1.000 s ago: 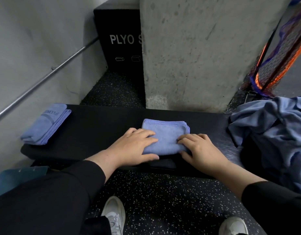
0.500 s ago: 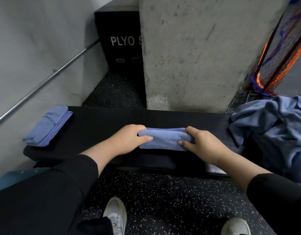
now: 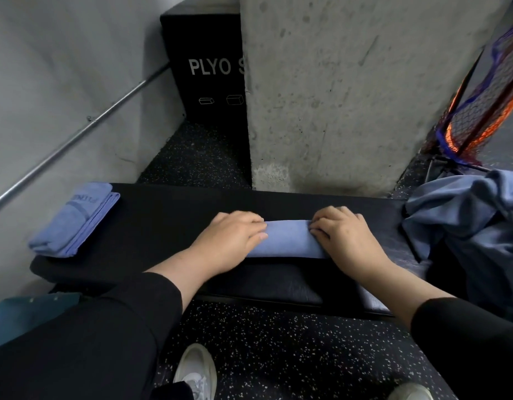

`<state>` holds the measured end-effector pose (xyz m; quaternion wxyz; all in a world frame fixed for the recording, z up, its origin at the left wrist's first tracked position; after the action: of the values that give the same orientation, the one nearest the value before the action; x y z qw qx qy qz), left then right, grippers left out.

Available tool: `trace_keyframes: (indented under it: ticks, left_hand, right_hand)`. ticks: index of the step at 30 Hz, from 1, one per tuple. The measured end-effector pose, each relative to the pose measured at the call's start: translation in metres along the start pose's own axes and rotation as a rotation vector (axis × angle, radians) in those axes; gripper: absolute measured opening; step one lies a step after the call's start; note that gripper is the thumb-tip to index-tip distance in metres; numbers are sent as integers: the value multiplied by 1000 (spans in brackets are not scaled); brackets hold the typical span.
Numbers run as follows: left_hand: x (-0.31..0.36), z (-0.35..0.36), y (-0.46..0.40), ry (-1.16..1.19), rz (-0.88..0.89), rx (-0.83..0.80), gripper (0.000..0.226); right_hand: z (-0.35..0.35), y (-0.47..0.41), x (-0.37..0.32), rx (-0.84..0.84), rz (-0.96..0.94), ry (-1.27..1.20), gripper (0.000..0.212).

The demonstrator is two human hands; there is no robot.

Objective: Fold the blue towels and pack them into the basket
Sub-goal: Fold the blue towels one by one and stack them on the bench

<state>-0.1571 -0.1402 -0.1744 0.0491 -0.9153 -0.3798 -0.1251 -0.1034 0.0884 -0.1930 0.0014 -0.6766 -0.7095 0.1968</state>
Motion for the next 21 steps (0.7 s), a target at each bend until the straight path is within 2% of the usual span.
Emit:
trace_keyframes:
  ticks: [2, 4, 7, 10, 13, 15, 16, 18, 21]
  left_hand:
    - [-3, 10, 5, 2, -53, -139, 58]
    - [-5, 15, 8, -16, -74, -192, 74]
    - [-7, 18, 7, -29, -88, -192, 85]
    - [-9, 19, 5, -37, -96, -138, 83]
    - [-9, 10, 3, -78, -65, -23, 55]
    - [-9, 3, 5, -100, -78, -21, 37]
    - [-10, 0, 7, -30, -112, -28, 29]
    - [-20, -4, 12, 286, -202, -19, 17]
    - [-37, -12, 23, 703, -288, 80, 14]
  right_hand:
    - [5, 6, 9, -86, 0, -44, 40]
    - [7, 11, 17, -194, 0, -70, 63]
    - [8, 13, 20, -317, 5, -70, 77]
    - [7, 14, 19, -243, -6, -79, 65]
    - [1, 13, 13, -185, -37, -91, 53]
    - [-3, 11, 10, -182, -34, -113, 45]
    - [-4, 10, 10, -204, -12, -161, 41]
    - [-8, 7, 9, -279, 103, -360, 32]
    - [-17, 1, 1, -317, 257, -706, 20]
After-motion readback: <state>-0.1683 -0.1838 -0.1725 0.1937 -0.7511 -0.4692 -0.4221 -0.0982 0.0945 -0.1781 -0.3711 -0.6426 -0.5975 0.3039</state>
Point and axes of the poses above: each hand's wrist, its own y-axis away from the middle knuckle, its own z-axis out of the palm, x = y × z, the point moved 4 cm from there along -y, towards the middle knuckle, and after that the axes turned 6 degrees about z, right-handed, at the moved point
